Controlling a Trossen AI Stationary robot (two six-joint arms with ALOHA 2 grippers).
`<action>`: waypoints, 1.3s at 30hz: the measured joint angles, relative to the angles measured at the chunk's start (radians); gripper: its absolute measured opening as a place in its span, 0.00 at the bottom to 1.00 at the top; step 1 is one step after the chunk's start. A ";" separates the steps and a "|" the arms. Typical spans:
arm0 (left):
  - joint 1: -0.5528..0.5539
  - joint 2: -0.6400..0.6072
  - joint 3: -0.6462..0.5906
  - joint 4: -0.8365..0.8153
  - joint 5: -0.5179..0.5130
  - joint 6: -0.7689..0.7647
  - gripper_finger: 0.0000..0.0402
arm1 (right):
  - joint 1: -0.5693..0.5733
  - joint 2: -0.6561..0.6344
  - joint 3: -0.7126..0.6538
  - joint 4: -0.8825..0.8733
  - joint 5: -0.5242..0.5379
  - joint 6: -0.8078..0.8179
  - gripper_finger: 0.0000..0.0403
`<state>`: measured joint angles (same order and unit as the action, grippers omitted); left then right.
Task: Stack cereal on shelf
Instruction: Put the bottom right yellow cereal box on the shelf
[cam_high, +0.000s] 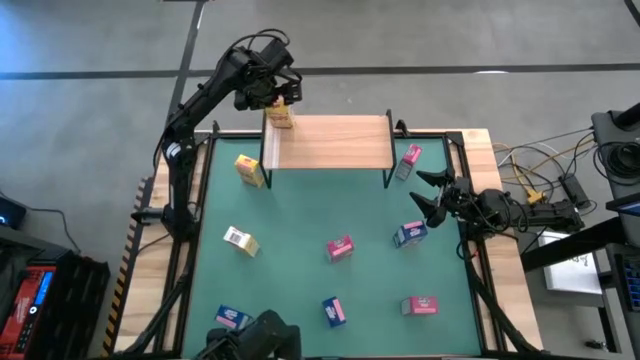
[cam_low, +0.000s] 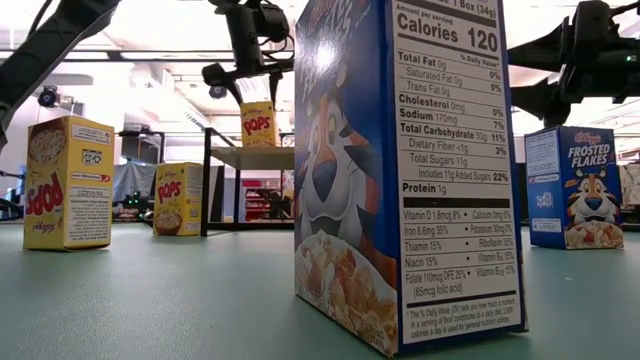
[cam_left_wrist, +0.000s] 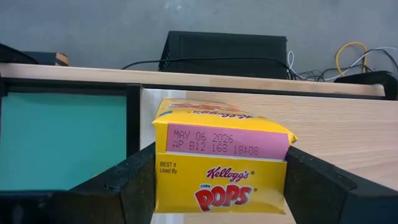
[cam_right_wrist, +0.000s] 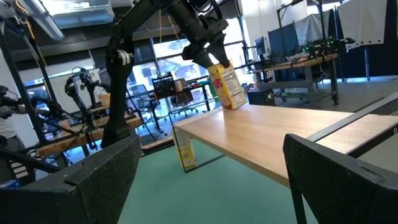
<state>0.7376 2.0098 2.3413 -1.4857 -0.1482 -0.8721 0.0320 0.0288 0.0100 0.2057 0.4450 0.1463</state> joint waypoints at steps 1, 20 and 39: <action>0.000 0.000 0.000 0.000 0.000 0.000 0.66 | 0.000 0.000 0.000 0.000 0.000 0.000 0.95; -0.001 0.000 0.000 -0.010 0.034 0.006 0.67 | 0.000 0.000 0.000 0.000 0.000 0.000 0.95; -0.001 0.028 -0.003 -0.025 0.032 0.029 0.84 | 0.000 0.000 0.000 0.000 0.000 0.000 0.95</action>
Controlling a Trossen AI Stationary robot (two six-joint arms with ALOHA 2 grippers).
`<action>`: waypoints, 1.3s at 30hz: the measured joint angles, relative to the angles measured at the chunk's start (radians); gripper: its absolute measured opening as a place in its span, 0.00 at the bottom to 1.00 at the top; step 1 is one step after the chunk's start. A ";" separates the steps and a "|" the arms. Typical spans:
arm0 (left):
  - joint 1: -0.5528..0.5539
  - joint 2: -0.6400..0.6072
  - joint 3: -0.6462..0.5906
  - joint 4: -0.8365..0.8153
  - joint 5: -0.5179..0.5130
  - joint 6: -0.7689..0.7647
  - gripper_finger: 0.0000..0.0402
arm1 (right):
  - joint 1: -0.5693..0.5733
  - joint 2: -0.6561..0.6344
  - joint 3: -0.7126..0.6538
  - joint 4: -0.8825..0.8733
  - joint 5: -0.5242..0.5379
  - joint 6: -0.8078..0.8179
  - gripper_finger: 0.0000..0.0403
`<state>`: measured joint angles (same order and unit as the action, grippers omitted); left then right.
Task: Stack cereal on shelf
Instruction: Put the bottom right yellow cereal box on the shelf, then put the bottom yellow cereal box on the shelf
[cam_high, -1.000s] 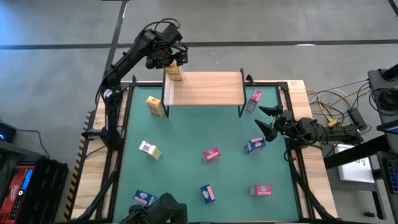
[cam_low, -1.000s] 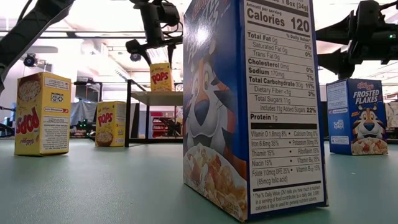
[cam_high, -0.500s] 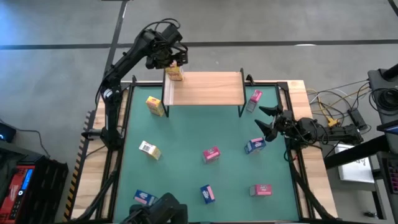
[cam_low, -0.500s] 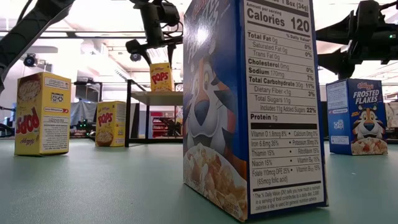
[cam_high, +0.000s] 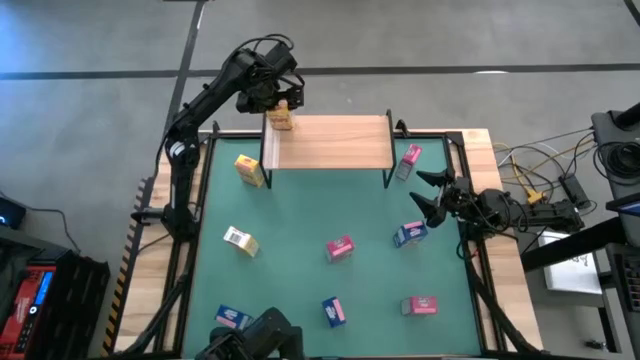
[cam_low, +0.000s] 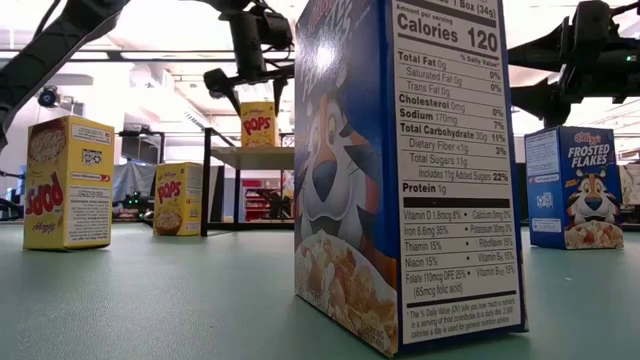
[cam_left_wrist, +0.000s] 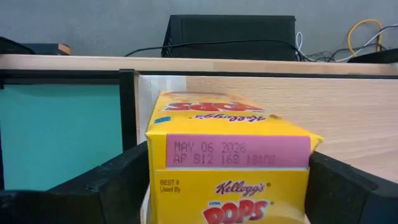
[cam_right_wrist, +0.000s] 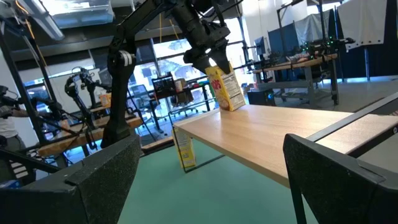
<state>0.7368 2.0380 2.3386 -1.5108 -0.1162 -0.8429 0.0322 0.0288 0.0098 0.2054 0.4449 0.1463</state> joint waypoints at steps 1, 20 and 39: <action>0.000 0.000 0.000 0.000 -0.001 0.000 0.86 | 0.000 0.000 0.000 0.000 0.000 0.000 0.95; -0.014 -0.011 0.001 0.002 0.003 -0.004 0.99 | 0.000 0.000 0.000 0.000 0.000 0.000 0.95; -0.229 -0.062 -0.003 -0.060 0.003 -0.141 1.00 | 0.000 0.000 0.000 0.000 0.000 0.000 0.95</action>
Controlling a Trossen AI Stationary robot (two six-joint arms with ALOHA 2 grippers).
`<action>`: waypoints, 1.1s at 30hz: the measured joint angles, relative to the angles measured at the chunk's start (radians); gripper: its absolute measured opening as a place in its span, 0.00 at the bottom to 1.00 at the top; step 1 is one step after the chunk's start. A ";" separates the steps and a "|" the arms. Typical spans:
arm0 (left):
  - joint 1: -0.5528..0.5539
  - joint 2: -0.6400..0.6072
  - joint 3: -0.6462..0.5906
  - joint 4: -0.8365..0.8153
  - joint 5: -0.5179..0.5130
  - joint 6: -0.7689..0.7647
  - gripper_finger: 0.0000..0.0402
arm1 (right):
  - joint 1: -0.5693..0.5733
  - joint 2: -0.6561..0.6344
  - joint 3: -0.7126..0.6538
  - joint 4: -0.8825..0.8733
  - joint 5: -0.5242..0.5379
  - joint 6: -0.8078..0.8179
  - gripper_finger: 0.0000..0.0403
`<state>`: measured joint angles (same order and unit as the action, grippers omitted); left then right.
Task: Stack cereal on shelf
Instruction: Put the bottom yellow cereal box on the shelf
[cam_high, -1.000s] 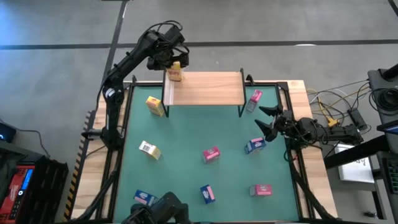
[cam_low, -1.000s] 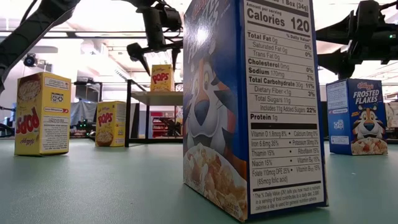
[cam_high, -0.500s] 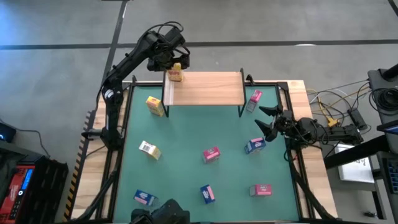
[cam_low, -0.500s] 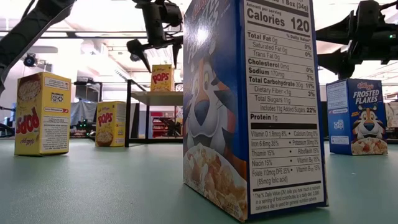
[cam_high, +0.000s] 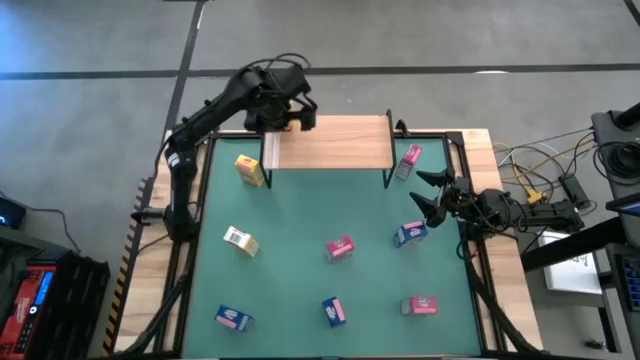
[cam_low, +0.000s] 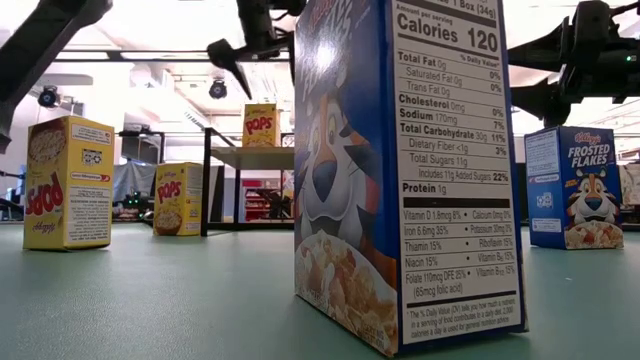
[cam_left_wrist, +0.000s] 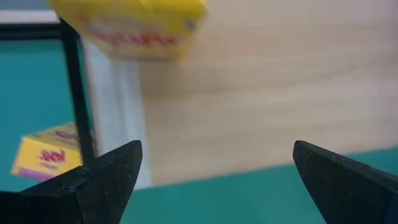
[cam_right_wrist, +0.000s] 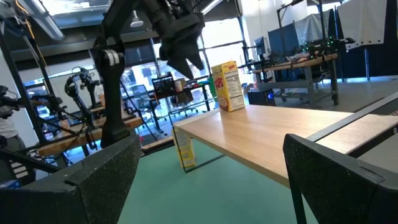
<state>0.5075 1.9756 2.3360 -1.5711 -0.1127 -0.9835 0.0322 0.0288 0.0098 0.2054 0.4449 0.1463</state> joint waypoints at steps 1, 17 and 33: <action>-0.018 0.000 -0.003 0.000 0.000 -0.006 1.00 | 0.000 0.000 0.000 0.000 0.000 0.000 0.95; -0.304 -0.243 -0.498 0.001 0.000 -0.362 0.96 | 0.000 0.000 0.000 0.000 0.000 0.000 0.95; -0.744 -0.522 -0.997 0.080 -0.018 -1.298 0.96 | 0.000 0.000 0.000 0.000 0.000 0.000 0.95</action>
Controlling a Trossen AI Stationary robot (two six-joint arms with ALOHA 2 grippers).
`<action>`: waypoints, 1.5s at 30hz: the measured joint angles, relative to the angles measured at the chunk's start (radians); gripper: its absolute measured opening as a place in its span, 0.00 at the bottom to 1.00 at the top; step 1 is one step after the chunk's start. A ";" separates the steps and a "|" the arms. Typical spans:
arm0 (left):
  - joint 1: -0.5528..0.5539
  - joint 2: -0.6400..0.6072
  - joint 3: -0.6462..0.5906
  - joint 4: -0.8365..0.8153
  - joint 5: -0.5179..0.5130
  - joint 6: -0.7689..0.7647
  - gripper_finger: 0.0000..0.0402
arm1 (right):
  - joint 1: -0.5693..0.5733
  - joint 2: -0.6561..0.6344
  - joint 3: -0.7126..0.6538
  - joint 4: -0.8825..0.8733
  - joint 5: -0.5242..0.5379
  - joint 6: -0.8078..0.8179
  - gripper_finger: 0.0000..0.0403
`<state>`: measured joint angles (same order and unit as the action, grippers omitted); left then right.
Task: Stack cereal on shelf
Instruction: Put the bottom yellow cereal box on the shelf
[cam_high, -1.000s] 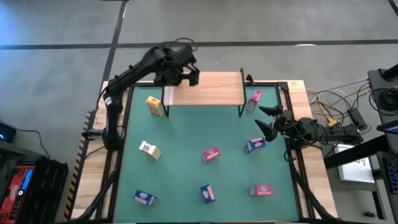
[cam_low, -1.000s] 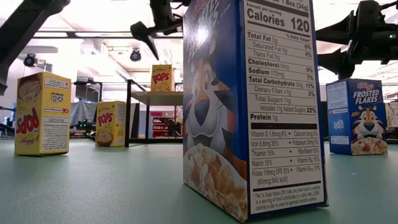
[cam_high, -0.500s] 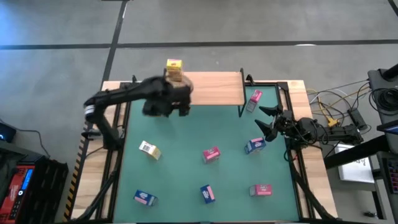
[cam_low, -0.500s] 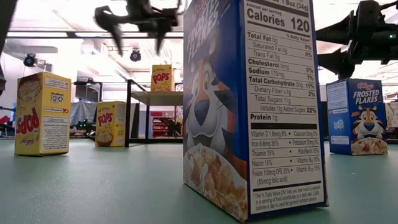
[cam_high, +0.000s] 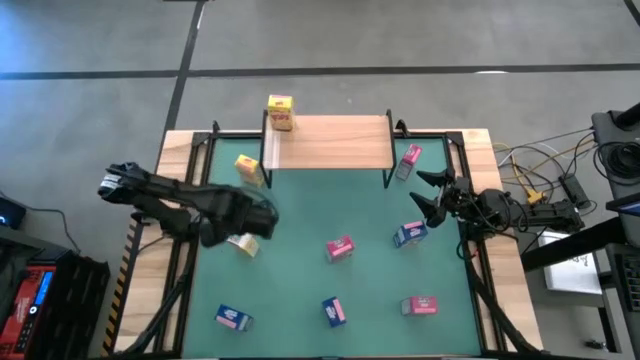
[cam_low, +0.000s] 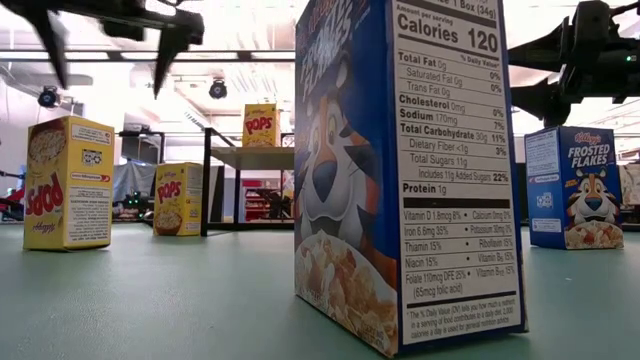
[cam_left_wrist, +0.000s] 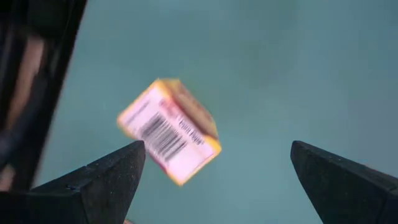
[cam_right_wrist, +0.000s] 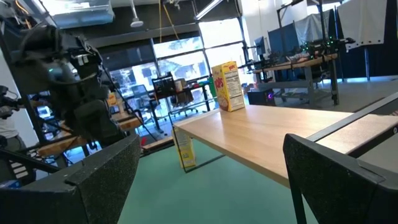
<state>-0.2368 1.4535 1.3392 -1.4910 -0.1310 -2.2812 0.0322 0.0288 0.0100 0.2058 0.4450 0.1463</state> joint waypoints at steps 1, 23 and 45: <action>-0.017 -0.002 -0.009 0.007 0.000 -0.080 0.96 | 0.000 0.000 0.000 0.000 0.000 0.000 0.95; -0.084 0.000 -0.130 0.125 0.044 -0.605 0.84 | 0.000 0.000 0.000 0.000 0.000 0.000 0.95; -0.084 0.033 -0.130 0.184 -0.020 0.091 0.59 | 0.000 0.000 0.000 0.000 0.000 0.000 0.95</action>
<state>-0.3210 1.4868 1.2095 -1.3069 -0.1511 -2.1899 0.0322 0.0287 0.0100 0.2057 0.4450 0.1463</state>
